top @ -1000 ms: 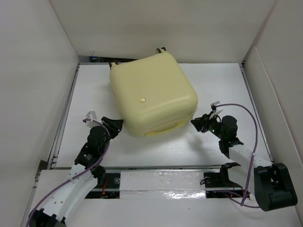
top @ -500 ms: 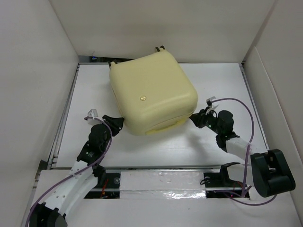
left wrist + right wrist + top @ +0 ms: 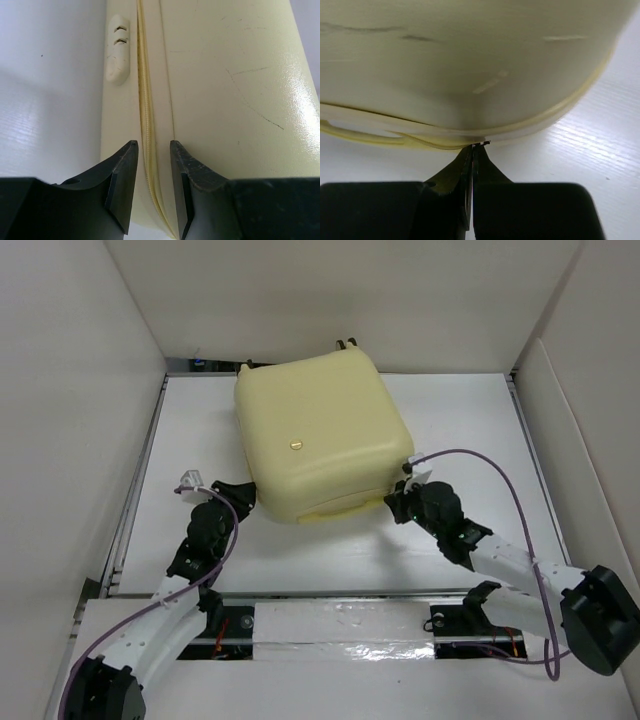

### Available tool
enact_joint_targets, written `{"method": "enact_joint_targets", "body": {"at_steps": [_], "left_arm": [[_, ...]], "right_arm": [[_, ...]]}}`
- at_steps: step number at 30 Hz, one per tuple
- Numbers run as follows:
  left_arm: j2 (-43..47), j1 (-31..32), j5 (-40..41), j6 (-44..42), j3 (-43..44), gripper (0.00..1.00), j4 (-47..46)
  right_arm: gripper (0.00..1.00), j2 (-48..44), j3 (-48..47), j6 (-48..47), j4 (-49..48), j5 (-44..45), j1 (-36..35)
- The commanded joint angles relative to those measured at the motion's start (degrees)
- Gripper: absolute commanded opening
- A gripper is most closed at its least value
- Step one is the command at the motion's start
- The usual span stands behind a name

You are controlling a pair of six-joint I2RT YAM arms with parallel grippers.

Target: Pack the luggage

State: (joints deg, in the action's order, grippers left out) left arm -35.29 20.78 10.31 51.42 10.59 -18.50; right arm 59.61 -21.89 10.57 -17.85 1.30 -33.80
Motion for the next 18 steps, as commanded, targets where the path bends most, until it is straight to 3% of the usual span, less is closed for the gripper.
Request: {"method": "enact_joint_targets", "body": {"at_steps": [1, 5, 8, 13, 18], "left_arm": [[-4.25, 2.52, -13.91, 0.87, 0.22, 0.30, -7.68], [-7.60, 2.52, -16.10, 1.93, 0.84, 0.29, -13.47], [-9.36, 2.52, -16.02, 2.02, 1.45, 0.29, -14.46], [-11.28, 2.52, -17.94, 2.81, -0.22, 0.29, -18.23], [-14.45, 3.39, -20.76, 4.04, 0.04, 0.27, -22.45]], "right_arm": [[0.00, 0.84, -6.58, 3.92, 0.70, -7.02, -10.48], [0.00, 8.66, -10.44, 5.60, 2.37, -2.03, -19.17], [0.00, 10.61, -13.44, 5.78, 4.57, 4.31, -19.81], [0.00, 8.84, -14.83, 5.34, 1.14, -2.86, -16.47], [0.00, 18.76, -21.34, 7.09, -5.96, -6.83, -26.56]]}}
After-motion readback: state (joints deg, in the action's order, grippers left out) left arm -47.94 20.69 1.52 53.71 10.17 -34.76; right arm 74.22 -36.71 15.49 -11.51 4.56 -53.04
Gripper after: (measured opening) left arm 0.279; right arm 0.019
